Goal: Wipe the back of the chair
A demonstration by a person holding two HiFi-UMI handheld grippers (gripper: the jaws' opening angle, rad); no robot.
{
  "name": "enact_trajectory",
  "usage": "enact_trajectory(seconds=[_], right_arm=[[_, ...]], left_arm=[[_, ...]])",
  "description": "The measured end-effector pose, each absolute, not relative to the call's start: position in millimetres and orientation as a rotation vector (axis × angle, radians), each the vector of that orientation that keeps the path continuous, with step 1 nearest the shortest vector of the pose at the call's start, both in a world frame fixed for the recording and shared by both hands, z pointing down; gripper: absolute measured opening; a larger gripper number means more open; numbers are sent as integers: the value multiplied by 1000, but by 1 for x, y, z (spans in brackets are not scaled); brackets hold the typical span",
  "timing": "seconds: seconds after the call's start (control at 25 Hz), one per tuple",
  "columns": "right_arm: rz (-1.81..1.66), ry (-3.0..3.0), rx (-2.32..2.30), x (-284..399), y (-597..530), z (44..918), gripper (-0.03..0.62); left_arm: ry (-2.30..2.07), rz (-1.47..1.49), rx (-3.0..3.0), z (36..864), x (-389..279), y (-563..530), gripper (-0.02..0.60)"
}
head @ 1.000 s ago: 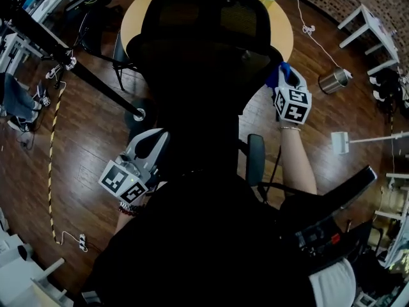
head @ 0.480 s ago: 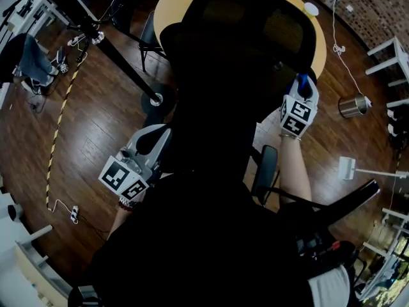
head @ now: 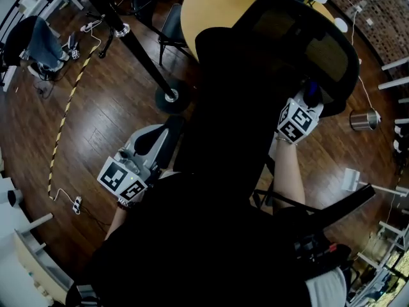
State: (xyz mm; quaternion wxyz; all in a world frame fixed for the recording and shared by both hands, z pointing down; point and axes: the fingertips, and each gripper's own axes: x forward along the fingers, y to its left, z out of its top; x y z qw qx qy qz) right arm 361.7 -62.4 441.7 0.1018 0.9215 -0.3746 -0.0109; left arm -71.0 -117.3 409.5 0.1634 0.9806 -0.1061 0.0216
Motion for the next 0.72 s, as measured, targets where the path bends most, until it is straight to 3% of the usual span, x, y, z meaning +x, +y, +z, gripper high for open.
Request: enact_trajectory(seconds=[0.72], right_arm=[[-15,-1618,2449,159,-280,435,29]], left_arm=[[-275,17,2749,420,-129,-173,6]])
